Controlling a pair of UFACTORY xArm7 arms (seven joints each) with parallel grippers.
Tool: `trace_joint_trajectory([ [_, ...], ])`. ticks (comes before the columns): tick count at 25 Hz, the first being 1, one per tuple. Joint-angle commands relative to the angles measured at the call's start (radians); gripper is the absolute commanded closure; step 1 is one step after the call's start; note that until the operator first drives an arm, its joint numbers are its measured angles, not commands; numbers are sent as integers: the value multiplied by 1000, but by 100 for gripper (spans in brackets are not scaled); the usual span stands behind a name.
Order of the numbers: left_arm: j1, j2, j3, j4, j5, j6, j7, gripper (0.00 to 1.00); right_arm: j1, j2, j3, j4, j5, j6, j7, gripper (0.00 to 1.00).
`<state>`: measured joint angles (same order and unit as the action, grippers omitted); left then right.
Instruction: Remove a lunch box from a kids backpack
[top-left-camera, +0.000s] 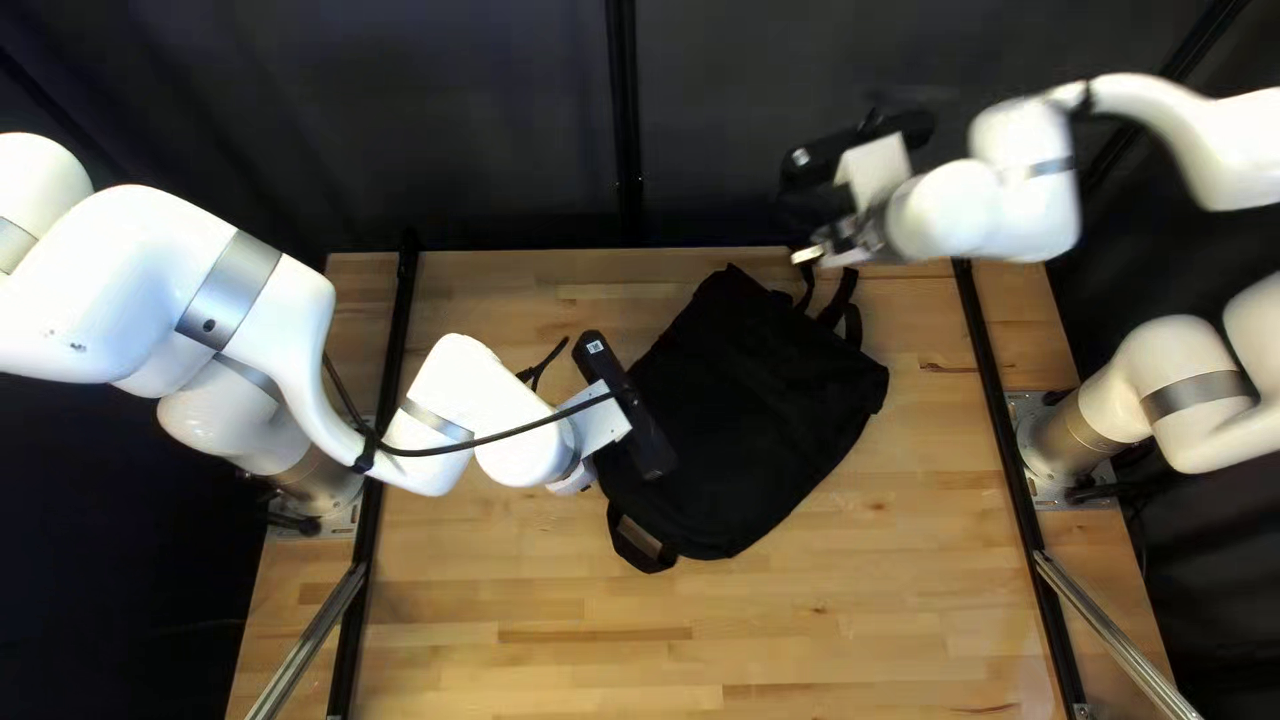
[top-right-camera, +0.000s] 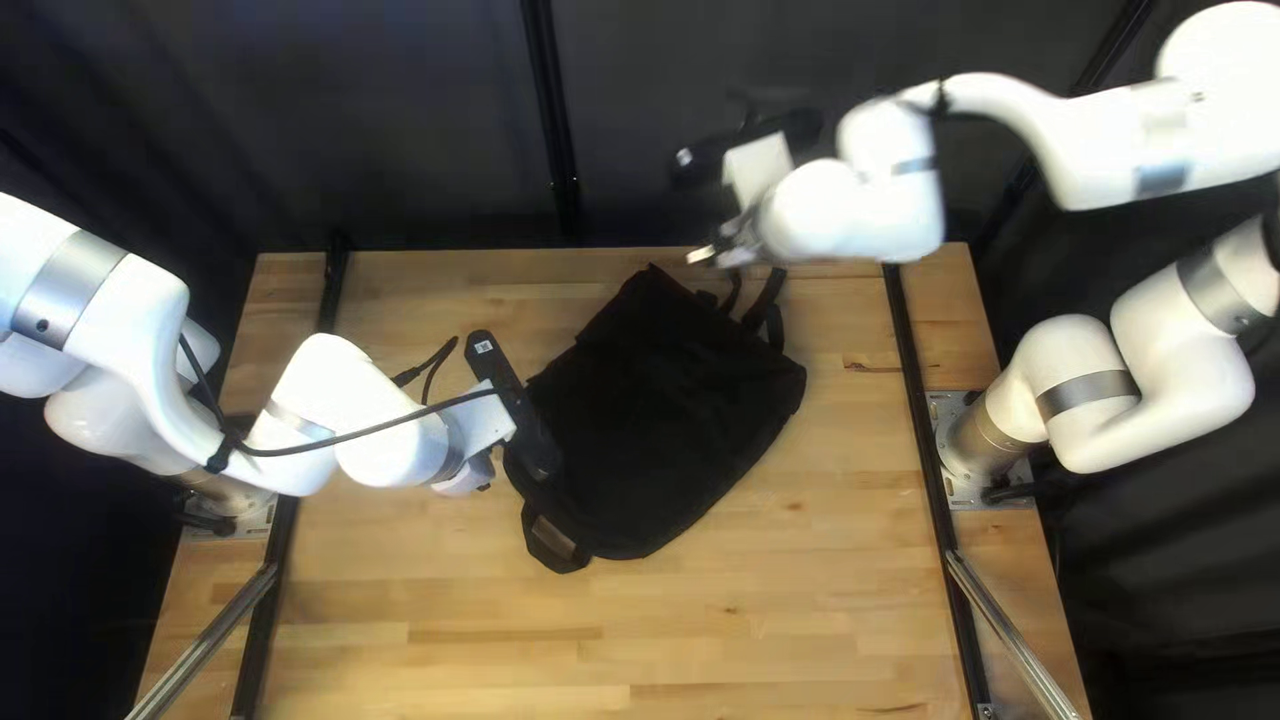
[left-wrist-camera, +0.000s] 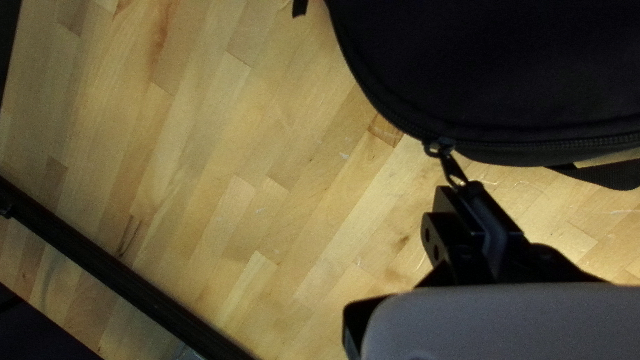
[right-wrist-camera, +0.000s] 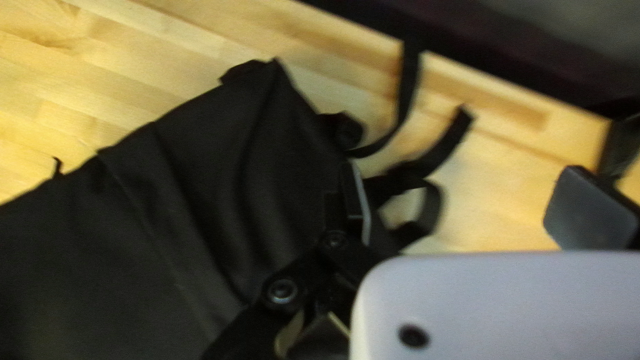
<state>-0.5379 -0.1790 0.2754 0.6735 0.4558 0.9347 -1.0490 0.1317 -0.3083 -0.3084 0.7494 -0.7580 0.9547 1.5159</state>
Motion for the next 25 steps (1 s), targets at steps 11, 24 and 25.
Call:
trace_joint_trajectory([
  [11, -7, 33, -10, 30, 13, 5, -11, 100, 65, 268, 23, 169, 190, -113, -8, 0],
  [24, -8, 33, -14, 25, 21, 2, -22, 100, 12, 466, 22, 274, 401, -244, -235, 0],
  [25, -8, 33, -15, 25, 22, 2, -22, 100, 9, 472, 22, 277, 411, -246, -246, 0],
])
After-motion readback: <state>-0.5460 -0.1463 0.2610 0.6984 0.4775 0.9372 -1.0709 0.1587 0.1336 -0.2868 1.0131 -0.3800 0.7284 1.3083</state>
